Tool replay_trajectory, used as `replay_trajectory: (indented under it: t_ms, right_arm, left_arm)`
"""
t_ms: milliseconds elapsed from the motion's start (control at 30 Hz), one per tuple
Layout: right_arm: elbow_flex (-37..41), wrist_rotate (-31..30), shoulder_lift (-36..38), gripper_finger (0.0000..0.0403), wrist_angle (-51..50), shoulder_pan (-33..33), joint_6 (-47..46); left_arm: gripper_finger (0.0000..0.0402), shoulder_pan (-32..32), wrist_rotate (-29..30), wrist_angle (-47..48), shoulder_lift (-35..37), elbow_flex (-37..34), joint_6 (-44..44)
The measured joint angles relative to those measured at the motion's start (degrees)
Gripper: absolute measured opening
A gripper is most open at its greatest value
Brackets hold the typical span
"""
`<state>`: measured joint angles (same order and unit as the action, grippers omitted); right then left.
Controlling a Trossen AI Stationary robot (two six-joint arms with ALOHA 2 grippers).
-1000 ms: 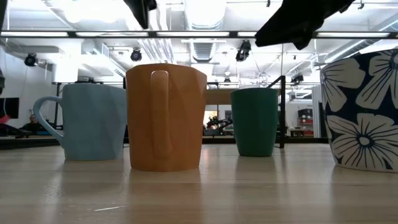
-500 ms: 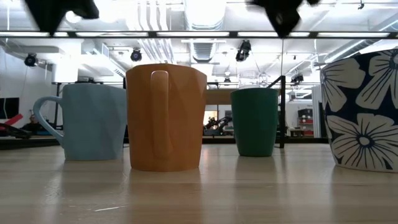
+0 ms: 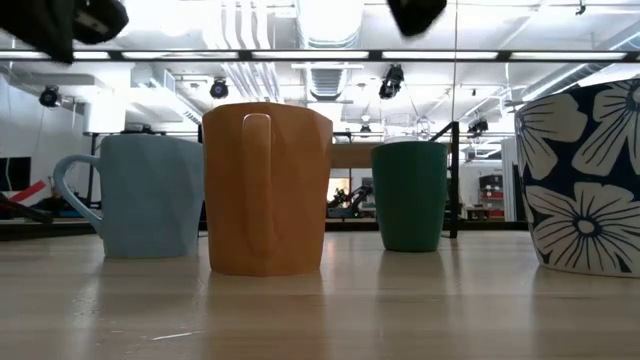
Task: Stack small to large cups/mugs on shelf
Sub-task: Put the orange cup on the shelf
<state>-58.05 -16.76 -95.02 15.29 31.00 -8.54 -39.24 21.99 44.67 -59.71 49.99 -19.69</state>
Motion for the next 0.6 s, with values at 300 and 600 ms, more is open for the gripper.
replay_trajectory:
  t_ms: [300, 600]
  right_arm:
    - [-16.4, -43.7, -5.3, 0.0093, -22.6, 14.2, -3.2]
    - [-14.9, -47.4, -5.1, 0.0105, -29.2, 19.7, -24.6]
  left_arm:
    - [0.0, -7.4, 26.5, -58.6, 6.2, -25.6, 12.7]
    - [0.0, -11.5, 43.5, -88.0, 1.6, -38.0, 11.1]
